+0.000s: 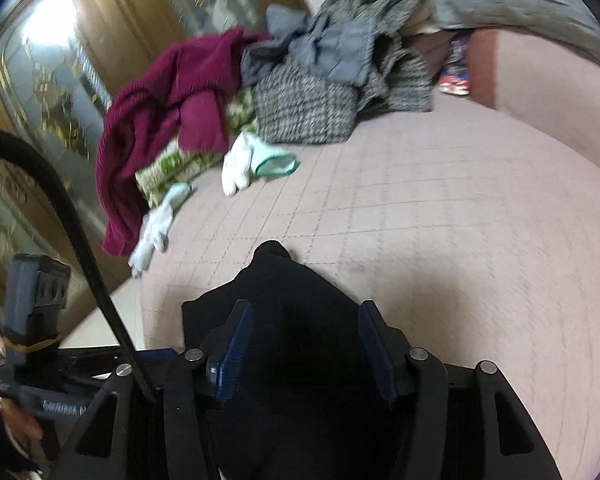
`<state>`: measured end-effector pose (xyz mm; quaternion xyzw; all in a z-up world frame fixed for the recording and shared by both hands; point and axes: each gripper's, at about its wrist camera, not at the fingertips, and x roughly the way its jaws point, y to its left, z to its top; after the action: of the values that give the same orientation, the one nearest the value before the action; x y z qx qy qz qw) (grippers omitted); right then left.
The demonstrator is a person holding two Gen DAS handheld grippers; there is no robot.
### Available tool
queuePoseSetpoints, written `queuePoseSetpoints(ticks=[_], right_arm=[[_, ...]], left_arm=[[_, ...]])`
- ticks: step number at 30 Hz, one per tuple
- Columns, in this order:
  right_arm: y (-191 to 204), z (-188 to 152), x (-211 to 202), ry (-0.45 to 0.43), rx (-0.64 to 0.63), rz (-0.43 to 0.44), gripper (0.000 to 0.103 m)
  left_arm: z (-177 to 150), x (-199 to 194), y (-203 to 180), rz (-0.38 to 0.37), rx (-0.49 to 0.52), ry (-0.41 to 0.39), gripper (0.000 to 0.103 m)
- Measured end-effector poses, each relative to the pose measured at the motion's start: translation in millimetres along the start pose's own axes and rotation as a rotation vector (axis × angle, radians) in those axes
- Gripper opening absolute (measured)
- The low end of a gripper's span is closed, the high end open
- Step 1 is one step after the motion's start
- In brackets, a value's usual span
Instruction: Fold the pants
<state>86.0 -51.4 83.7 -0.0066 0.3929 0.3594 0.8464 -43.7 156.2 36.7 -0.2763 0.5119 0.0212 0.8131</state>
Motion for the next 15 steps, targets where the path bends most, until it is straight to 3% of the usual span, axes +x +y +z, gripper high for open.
queuePoseSetpoints(ticks=[7, 10, 11, 12, 13, 14, 15], right_arm=[[8.5, 21.9, 56.7, 0.124, -0.085, 0.057, 0.059], [7.3, 25.5, 81.1, 0.172, -0.09, 0.059, 0.058], [5.6, 24.5, 88.0, 0.18, -0.075, 0.075, 0.053], [4.6, 23.0, 93.6, 0.178, -0.064, 0.091, 0.037], [5.7, 21.2, 94.8, 0.161, -0.073, 0.089, 0.028], [6.9, 19.8, 92.3, 0.137, -0.078, 0.083, 0.021], [7.0, 18.5, 86.3, 0.111, -0.065, 0.101, 0.016]], left_arm=[[6.6, 8.9, -8.8, 0.004, 0.021, -0.022, 0.082], [7.7, 12.4, -14.5, 0.021, 0.03, -0.039, 0.083], [10.4, 15.1, -16.1, 0.026, 0.034, -0.046, 0.083], [11.2, 15.5, -16.1, 0.025, 0.037, -0.051, 0.083], [13.3, 16.0, -16.1, 0.02, 0.035, -0.059, 0.083], [14.1, 15.1, -15.5, 0.007, 0.029, -0.069, 0.078], [16.1, 13.0, -14.9, -0.023, 0.024, -0.088, 0.065]])
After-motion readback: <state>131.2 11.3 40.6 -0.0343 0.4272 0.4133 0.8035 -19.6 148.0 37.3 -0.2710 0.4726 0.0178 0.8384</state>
